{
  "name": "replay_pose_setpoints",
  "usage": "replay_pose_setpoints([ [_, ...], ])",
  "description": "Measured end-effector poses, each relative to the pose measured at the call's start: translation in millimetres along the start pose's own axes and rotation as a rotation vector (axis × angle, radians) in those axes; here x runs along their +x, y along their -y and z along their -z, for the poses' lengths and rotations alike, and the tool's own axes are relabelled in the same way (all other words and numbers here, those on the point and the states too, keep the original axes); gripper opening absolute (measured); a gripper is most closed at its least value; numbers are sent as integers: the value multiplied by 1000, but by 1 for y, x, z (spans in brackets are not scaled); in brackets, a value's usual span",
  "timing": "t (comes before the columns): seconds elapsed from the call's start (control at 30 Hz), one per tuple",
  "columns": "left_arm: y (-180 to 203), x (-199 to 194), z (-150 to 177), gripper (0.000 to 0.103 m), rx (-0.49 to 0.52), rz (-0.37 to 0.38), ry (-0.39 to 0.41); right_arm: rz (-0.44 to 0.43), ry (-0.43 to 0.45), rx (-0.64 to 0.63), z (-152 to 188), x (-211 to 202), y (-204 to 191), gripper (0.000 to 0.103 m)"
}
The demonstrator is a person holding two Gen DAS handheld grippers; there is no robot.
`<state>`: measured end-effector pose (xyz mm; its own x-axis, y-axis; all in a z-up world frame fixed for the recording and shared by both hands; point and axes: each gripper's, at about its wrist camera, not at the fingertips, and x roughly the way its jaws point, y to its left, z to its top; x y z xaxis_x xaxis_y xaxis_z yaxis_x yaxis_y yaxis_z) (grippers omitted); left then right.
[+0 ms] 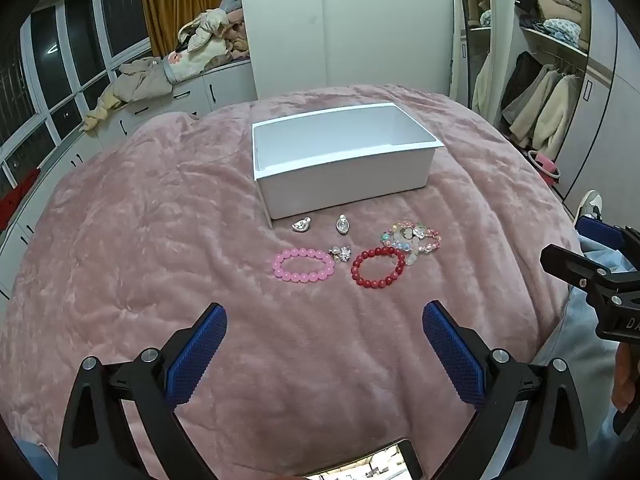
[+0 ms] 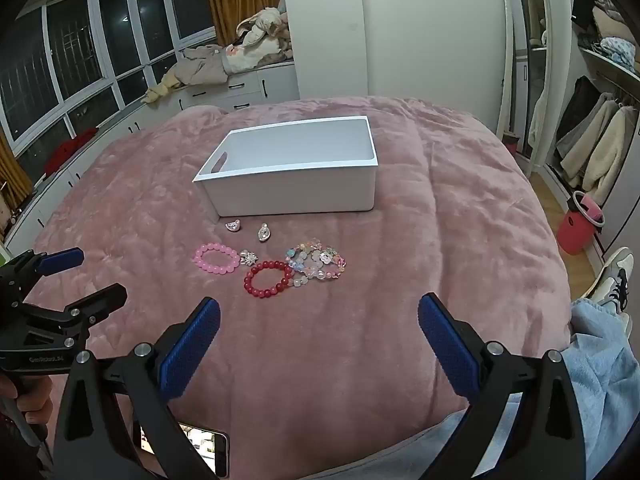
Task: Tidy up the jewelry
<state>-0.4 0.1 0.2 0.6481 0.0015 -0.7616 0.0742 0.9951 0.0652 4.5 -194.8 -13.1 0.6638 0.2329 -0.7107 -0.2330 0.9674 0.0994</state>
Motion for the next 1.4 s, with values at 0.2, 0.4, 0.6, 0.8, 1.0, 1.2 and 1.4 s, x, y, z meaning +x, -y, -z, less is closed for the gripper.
replay_pose_setpoints([
  [0.2, 0, 0, 0, 99, -4, 4, -12, -3, -13, 6, 0, 1, 0, 98],
  [0.4, -7, 3, 2, 99, -2, 1, -15, -1, -11, 9, -1, -1, 2, 98],
  [0.6, -11, 3, 3, 99, -1, -6, -18, -7, -11, 9, 0, 1, 1, 98],
  [0.8, -11, 8, 4, 99, 8, 1, -24, -4, -11, 12, 2, 2, 2, 98],
  [1.0, -8, 12, 7, 99, 20, 2, -29, -6, -13, 12, 1, 3, 2, 98],
  [1.2, -6, 13, 7, 99, 21, 1, -40, -11, -18, 21, 2, 7, 3, 98],
  [1.4, -6, 15, 8, 99, 23, 1, -46, -14, -19, 18, 3, 9, 3, 98],
])
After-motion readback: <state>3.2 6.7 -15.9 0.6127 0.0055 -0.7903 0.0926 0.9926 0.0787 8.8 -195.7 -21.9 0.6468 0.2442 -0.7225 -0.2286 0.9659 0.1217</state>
